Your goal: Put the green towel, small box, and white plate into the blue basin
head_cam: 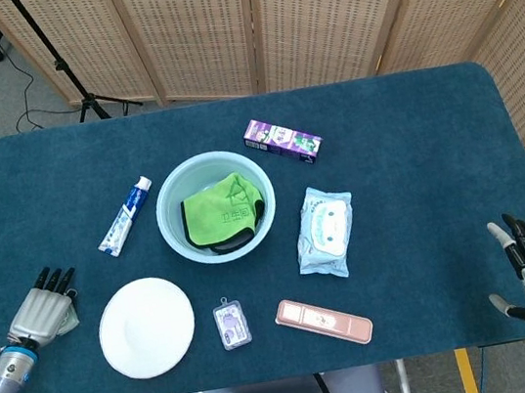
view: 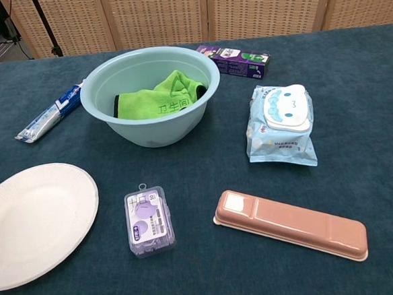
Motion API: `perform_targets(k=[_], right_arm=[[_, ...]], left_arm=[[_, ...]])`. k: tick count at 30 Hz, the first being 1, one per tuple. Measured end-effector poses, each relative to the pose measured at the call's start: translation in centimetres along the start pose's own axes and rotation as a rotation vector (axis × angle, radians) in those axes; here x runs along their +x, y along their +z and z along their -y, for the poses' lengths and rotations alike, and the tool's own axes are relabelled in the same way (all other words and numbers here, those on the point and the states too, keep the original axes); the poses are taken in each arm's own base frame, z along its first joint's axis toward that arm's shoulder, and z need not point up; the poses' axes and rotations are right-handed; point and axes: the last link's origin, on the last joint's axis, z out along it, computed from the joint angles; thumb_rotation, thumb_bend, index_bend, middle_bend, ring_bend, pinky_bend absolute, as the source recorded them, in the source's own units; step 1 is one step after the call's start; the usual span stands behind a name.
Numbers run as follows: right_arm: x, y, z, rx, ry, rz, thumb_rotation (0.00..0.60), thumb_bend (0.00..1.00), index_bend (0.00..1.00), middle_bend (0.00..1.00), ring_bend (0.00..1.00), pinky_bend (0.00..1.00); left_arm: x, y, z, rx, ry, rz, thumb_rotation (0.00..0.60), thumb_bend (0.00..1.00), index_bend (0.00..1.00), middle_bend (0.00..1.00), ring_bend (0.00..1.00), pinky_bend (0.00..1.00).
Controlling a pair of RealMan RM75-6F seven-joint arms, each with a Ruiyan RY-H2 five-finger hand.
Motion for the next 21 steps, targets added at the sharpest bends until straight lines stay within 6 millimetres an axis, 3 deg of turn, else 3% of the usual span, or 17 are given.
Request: perform_targets(k=[9, 21], right_arm=[[-0.1, 0.1, 0.0, -0.001, 0.003, 0.007, 0.600, 0.16, 0.06, 0.00, 0.00, 0.00], [-0.2, 0.1, 0.0, -0.002, 0.004, 0.010, 0.600, 0.16, 0.06, 0.00, 0.00, 0.00]], left_arm=[[2.0, -0.1, 0.9, 0.025, -0.023, -0.074, 0.600, 0.31, 0.61, 0.00, 0.00, 0.02], [8.0, 0.2, 2.2, 0.073, -0.130, -0.237, 0.600, 0.31, 0.62, 0.00, 0.00, 0.02]])
